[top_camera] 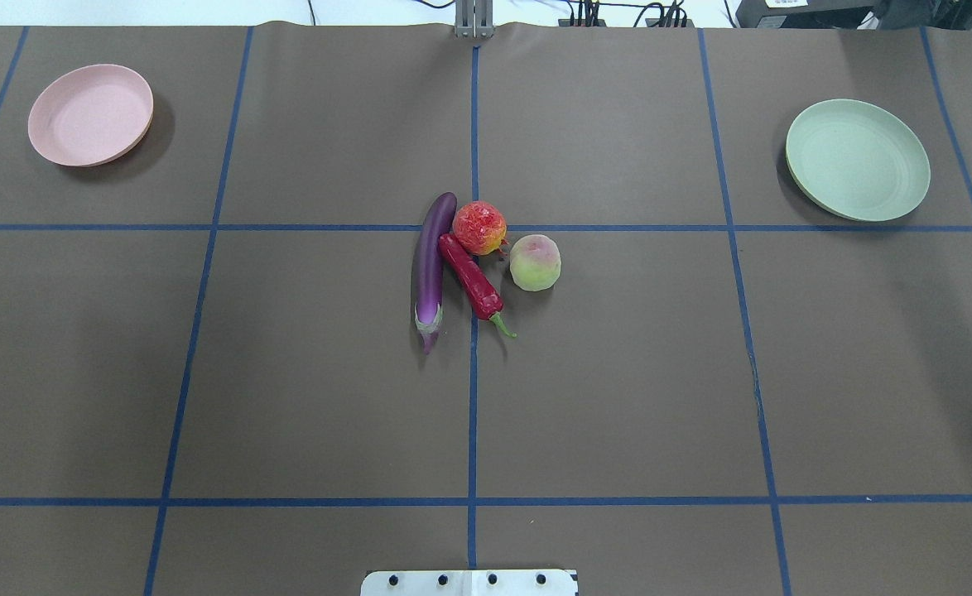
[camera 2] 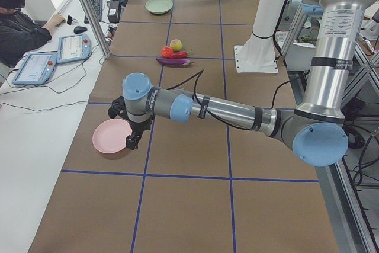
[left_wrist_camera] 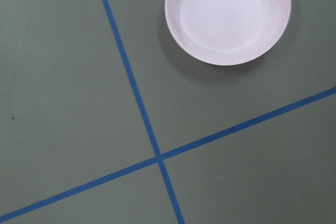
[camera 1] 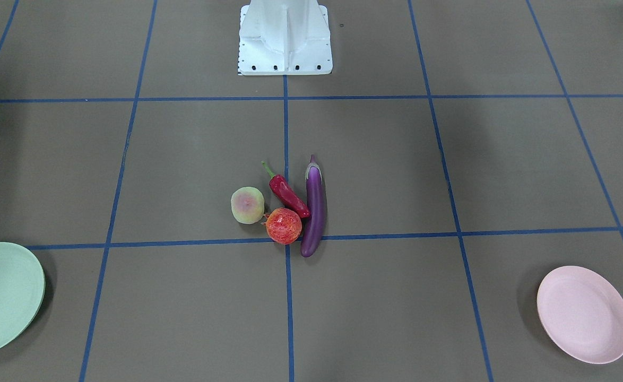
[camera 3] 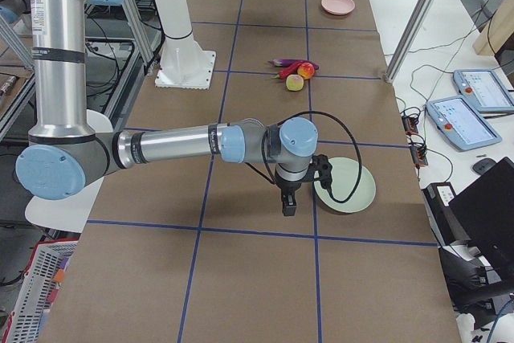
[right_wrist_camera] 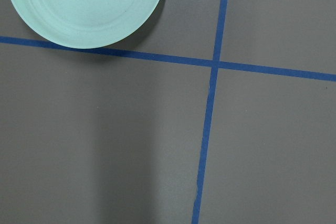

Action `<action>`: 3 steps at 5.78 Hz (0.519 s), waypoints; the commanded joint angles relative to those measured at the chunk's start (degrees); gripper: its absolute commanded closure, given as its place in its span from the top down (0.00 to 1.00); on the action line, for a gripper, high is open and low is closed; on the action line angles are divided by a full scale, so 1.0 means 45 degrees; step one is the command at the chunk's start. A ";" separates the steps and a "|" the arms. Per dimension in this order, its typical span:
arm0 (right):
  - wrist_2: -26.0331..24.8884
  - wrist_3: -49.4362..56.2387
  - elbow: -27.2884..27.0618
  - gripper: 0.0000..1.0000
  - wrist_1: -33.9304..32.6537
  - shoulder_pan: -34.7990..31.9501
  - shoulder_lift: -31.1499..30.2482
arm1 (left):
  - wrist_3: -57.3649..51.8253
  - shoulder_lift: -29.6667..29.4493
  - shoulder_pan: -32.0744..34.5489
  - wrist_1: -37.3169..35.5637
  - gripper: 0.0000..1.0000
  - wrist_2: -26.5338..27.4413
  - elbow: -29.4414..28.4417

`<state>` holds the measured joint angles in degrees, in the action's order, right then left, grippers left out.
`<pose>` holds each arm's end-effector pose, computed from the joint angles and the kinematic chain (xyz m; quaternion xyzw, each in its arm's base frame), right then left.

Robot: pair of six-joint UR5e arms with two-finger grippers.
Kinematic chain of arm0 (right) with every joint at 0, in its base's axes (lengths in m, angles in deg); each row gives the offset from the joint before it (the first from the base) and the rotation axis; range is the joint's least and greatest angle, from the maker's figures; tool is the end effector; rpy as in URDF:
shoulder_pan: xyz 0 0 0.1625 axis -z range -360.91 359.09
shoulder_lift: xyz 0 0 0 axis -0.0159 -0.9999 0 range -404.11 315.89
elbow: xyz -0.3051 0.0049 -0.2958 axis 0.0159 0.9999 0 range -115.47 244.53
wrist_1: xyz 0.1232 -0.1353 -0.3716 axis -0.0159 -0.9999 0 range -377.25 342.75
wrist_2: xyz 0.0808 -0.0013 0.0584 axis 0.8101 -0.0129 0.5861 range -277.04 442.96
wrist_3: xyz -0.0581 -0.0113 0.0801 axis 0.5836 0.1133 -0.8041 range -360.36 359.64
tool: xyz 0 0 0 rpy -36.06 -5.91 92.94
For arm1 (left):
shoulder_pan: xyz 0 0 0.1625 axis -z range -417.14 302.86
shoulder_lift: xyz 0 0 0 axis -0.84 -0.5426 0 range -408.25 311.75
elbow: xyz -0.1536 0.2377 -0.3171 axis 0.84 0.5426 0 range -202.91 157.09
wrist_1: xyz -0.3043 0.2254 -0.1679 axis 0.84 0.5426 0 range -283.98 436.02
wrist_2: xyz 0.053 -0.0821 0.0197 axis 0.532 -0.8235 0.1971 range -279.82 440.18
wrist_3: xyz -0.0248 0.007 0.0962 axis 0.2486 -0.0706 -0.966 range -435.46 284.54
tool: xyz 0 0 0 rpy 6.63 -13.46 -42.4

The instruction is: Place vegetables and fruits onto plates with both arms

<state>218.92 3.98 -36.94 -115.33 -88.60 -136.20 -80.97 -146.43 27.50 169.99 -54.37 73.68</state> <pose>0.0426 -0.4748 0.5903 0.0173 -0.3902 -0.0578 0.9188 -0.0112 -0.5604 0.5185 0.1511 0.3738 0.1479 0.9031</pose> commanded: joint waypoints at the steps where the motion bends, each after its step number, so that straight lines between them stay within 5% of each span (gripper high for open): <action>1: 0.0079 -0.0044 -0.0029 1.00 -0.0019 0.0110 0.0150 | 0.1552 -0.1066 -0.1187 -0.0041 1.00 -0.0078 0.0936; 3: 0.0157 -0.0006 0.0145 1.00 -0.0058 0.0285 0.0523 | 0.5029 -0.1579 -0.3232 0.0094 1.00 -0.0157 0.1872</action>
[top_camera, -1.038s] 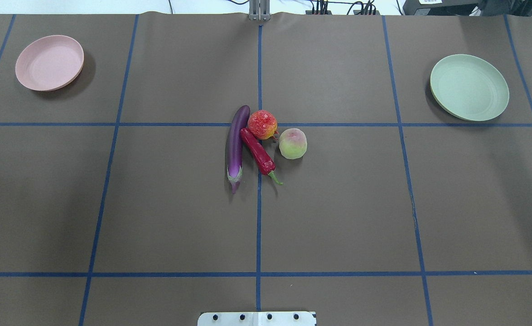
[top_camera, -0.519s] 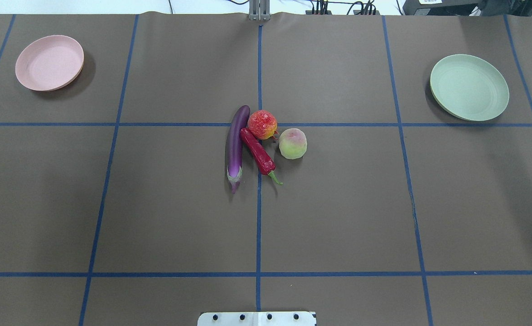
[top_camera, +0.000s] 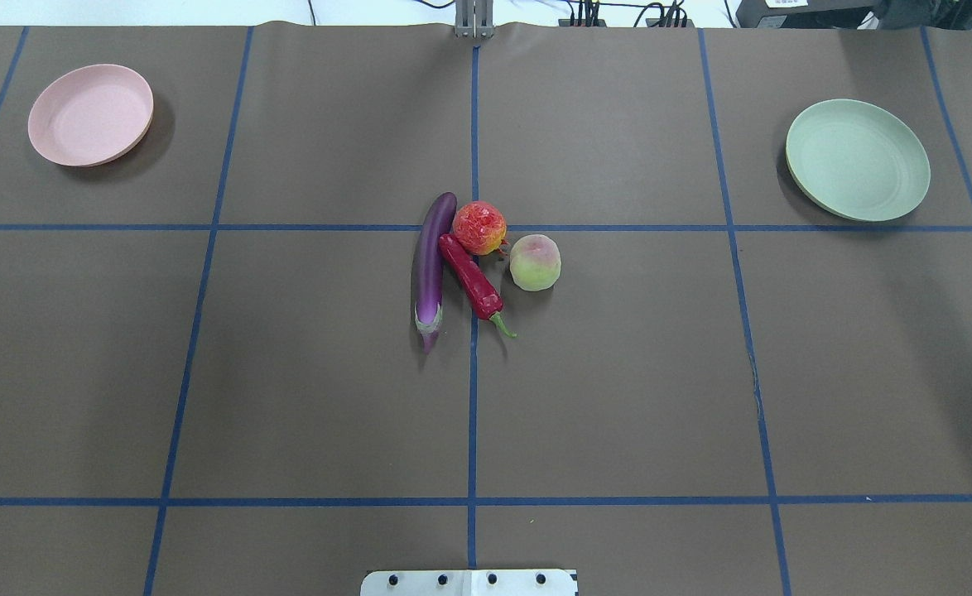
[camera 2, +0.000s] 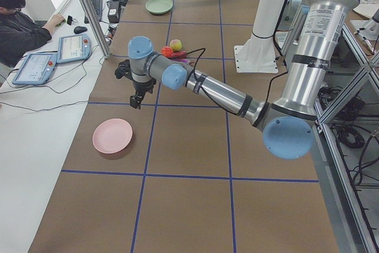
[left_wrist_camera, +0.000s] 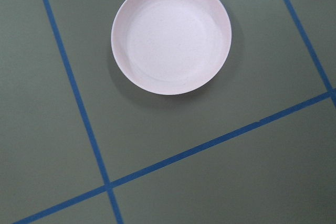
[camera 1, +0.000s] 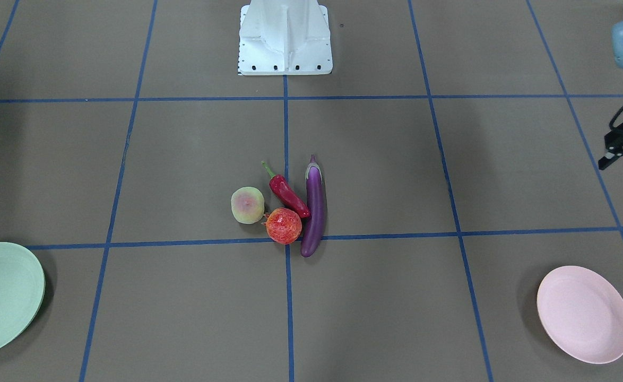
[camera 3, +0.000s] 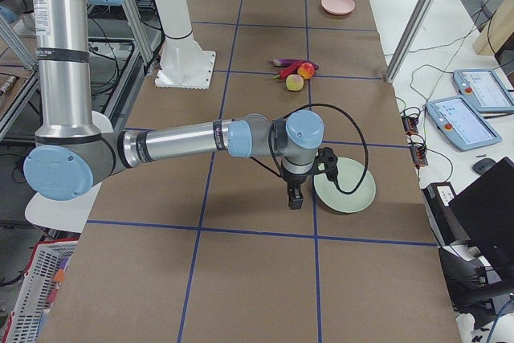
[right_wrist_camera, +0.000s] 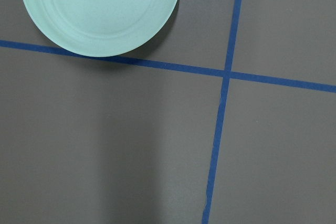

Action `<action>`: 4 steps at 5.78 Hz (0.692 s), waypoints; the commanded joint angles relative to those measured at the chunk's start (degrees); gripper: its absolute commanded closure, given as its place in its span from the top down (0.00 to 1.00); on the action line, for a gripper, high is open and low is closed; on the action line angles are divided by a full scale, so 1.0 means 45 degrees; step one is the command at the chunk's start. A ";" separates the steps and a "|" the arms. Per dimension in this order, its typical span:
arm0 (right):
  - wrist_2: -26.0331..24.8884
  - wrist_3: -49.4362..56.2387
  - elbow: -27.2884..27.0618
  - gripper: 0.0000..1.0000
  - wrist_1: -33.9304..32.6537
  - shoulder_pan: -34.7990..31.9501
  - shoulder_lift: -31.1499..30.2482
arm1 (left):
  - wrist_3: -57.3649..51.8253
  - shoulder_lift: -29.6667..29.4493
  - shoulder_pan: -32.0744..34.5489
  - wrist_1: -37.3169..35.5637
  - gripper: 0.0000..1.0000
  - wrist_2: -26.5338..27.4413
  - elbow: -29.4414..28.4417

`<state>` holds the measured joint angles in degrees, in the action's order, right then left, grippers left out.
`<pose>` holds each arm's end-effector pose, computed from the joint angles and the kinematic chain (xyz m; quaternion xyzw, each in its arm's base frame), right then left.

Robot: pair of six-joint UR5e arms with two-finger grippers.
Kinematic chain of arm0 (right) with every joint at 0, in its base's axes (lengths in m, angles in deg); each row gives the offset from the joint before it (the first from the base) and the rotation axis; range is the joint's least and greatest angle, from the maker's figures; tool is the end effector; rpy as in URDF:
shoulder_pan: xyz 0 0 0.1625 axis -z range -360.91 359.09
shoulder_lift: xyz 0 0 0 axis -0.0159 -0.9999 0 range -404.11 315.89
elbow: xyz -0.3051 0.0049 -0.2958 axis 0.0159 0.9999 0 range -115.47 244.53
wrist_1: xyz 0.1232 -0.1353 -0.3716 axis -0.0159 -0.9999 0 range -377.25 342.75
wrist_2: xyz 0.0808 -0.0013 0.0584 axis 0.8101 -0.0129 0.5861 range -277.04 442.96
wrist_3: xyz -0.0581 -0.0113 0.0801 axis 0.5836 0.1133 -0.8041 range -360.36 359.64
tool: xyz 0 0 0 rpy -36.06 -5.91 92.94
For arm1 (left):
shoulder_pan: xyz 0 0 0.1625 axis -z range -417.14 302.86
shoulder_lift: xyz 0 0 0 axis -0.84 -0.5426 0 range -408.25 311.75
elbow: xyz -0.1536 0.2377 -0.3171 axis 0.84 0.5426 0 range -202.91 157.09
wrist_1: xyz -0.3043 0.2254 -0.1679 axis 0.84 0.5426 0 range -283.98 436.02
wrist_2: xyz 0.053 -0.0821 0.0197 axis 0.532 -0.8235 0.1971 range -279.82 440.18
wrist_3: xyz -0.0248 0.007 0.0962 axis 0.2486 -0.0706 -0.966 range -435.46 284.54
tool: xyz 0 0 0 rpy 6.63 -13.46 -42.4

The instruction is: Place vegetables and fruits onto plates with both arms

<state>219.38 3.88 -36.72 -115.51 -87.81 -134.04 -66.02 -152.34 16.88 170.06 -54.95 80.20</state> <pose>0.0346 -0.4909 0.5738 0.0284 -0.3937 -0.0692 0.9162 0.0976 -0.5691 0.4040 0.1612 0.4152 0.1539 0.8820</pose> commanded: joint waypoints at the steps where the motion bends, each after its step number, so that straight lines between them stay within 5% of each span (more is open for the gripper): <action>1: 0.0558 0.0016 0.0291 1.00 0.0021 0.0150 0.0023 | 0.5055 -0.0558 -0.1985 0.0138 1.00 0.0029 0.0504; 3: 0.0660 0.0016 0.0196 1.00 0.0079 0.0287 0.0043 | 0.9616 -0.2617 -0.4365 0.0353 1.00 0.0513 0.0312; 4: 0.0661 -0.0003 0.0234 1.00 0.0563 0.0287 0.0062 | 1.1689 -0.3636 -0.5791 0.0334 1.00 0.1910 0.0213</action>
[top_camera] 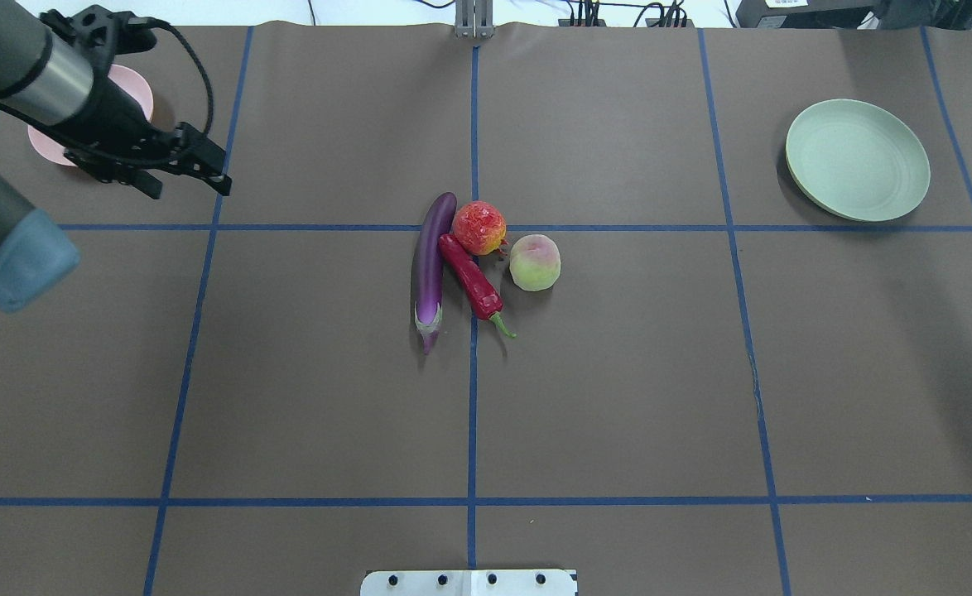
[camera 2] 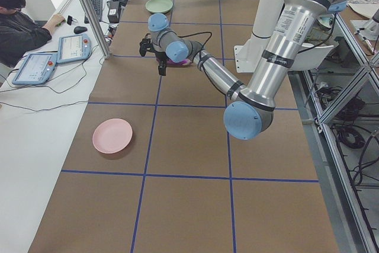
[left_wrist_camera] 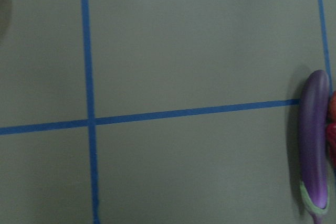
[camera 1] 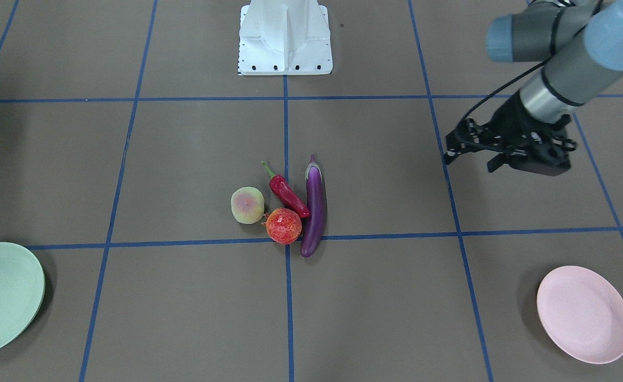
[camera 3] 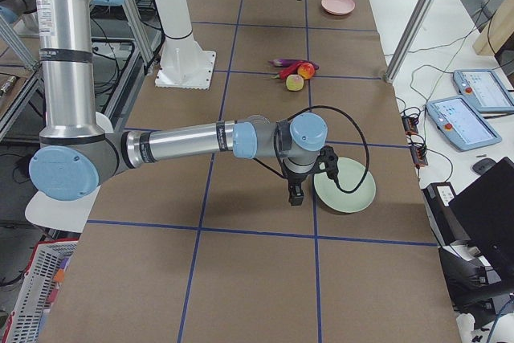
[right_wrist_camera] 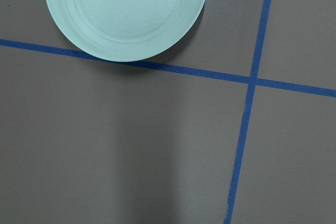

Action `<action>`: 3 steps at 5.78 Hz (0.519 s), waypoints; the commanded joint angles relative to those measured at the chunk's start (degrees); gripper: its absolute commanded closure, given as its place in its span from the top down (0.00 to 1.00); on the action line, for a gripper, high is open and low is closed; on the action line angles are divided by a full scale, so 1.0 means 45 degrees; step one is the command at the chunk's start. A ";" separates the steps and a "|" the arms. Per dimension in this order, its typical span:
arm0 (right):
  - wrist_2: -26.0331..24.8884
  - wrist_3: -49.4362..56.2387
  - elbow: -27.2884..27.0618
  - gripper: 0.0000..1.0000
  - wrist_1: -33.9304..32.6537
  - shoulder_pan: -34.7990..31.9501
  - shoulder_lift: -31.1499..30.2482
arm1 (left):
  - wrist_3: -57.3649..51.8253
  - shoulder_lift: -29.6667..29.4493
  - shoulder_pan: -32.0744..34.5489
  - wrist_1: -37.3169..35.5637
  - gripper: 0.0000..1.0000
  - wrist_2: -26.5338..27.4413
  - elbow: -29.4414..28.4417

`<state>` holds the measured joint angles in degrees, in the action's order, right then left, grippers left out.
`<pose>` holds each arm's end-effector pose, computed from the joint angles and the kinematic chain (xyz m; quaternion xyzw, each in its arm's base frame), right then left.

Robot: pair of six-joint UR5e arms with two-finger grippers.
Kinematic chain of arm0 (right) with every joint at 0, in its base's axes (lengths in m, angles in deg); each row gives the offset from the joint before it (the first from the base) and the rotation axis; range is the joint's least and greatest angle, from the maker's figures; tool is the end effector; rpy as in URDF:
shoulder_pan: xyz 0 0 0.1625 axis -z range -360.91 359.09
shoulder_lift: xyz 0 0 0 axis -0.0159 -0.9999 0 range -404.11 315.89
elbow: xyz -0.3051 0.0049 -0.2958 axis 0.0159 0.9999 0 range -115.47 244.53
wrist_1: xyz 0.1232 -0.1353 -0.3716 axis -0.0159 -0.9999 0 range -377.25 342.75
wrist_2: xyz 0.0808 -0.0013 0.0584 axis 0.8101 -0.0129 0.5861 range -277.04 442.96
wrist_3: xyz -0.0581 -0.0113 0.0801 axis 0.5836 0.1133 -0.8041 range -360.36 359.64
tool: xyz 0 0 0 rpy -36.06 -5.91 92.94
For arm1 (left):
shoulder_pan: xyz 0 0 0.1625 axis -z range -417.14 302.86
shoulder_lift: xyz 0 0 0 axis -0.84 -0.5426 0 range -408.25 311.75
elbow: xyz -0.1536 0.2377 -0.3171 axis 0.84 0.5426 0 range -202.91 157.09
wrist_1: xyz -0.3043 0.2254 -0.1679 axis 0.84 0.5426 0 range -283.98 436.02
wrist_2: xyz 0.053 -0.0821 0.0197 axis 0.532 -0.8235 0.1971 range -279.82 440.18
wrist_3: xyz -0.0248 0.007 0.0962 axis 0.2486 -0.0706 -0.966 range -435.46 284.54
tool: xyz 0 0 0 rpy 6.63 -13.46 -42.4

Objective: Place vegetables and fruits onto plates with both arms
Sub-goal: 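Move the left gripper over the purple eggplant and lower onto it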

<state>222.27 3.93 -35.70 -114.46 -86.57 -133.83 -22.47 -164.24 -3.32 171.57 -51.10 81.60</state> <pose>0.0204 -0.4939 0.5751 0.0259 -0.4170 -0.0803 0.9050 0.3040 -0.5304 0.2701 0.0329 0.4879 0.0105 0.8722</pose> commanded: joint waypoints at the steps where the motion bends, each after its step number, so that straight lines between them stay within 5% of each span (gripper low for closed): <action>1: 0.0018 -0.0033 0.0066 1.00 0.0508 0.0069 0.0073 | 0.3037 -0.2317 -0.2436 0.0036 1.00 0.2170 -0.1260; 3: 0.0560 -0.0266 0.0086 1.00 0.0548 0.0089 0.0132 | 0.3555 -0.4200 -0.3886 0.0985 1.00 0.3989 -0.3936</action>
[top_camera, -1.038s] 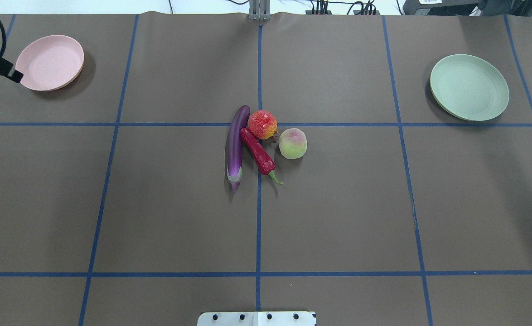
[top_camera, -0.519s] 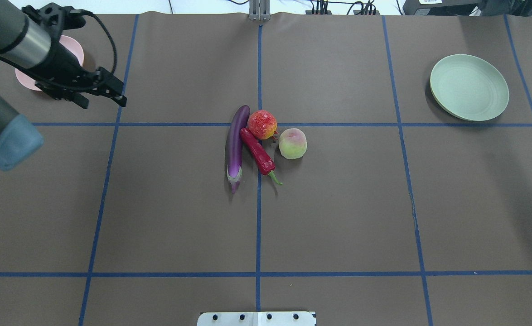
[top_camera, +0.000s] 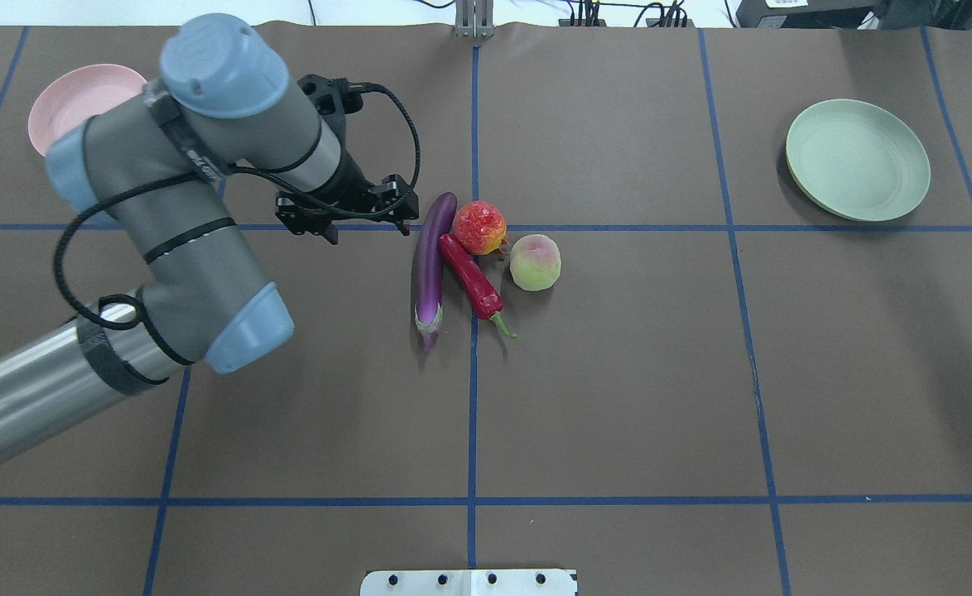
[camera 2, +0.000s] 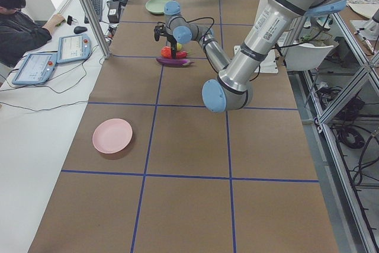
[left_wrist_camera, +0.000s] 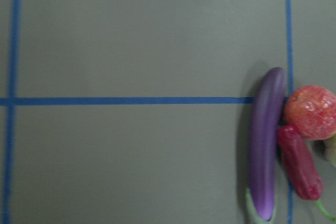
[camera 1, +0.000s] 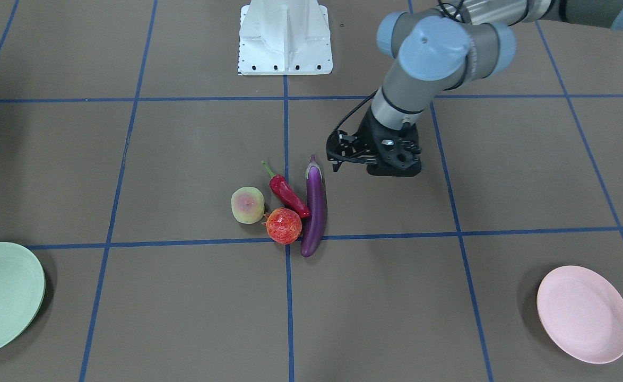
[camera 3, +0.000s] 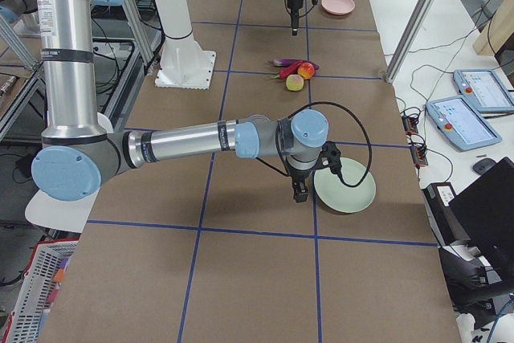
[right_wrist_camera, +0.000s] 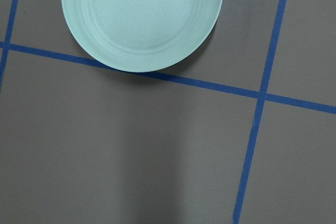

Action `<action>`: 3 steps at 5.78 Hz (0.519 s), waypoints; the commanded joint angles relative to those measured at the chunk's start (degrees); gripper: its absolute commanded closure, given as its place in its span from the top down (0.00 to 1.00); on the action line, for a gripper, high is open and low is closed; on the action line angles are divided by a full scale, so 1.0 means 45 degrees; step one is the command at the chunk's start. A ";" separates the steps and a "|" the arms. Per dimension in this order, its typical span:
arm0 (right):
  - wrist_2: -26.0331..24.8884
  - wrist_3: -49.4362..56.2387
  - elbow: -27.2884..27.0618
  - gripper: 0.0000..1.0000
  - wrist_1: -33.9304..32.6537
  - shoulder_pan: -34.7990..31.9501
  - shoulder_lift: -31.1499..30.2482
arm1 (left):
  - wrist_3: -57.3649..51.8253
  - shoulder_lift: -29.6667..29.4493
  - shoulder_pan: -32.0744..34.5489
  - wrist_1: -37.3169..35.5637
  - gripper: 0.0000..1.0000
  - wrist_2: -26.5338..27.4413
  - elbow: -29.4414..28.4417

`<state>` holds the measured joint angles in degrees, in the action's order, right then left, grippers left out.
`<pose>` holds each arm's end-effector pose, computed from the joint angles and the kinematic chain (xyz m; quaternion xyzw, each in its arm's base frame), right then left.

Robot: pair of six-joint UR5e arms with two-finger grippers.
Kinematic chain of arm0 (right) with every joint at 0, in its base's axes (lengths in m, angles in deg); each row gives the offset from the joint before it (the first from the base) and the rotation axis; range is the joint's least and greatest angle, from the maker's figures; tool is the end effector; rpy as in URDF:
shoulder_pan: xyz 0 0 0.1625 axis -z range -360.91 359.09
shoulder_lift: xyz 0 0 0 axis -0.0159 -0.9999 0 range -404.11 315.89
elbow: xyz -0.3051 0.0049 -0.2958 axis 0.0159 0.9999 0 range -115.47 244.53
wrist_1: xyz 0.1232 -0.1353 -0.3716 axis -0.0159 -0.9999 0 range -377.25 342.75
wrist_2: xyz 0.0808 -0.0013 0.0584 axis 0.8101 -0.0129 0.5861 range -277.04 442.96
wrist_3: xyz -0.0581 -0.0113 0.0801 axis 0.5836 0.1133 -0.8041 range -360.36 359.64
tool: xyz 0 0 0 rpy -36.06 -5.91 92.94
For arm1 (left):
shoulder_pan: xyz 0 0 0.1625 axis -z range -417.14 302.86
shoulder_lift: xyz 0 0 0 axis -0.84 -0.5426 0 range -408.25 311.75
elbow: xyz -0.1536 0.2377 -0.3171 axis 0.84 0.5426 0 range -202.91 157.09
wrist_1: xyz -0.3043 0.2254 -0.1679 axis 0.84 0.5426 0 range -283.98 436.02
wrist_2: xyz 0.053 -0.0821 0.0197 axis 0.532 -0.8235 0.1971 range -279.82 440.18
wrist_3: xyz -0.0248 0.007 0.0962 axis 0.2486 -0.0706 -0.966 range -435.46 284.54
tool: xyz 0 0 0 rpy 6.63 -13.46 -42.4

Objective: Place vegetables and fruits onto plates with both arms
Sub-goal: 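Move the left gripper over the purple eggplant and lower onto it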

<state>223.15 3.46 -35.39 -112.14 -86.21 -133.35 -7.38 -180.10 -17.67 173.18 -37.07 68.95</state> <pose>0.0159 -0.4996 0.5682 0.0424 -0.4239 -0.0885 0.9004 0.4836 -0.5120 0.1867 0.0301 0.4675 -0.0339 0.8829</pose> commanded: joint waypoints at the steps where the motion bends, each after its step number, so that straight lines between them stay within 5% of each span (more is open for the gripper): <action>1: 0.0429 -0.0261 -0.0002 1.00 0.0052 0.0011 0.0064 | 0.0203 -0.0701 -0.1014 0.1526 1.00 0.1114 -0.2023; 3: 0.0488 -0.0281 -0.0080 1.00 0.0052 0.0011 0.0162 | 0.0184 -0.0701 -0.1290 0.2199 0.99 0.1136 -0.3064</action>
<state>225.14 2.28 -35.60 -111.91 -86.17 -132.79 -6.51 -183.21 -22.96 182.19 -32.08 57.03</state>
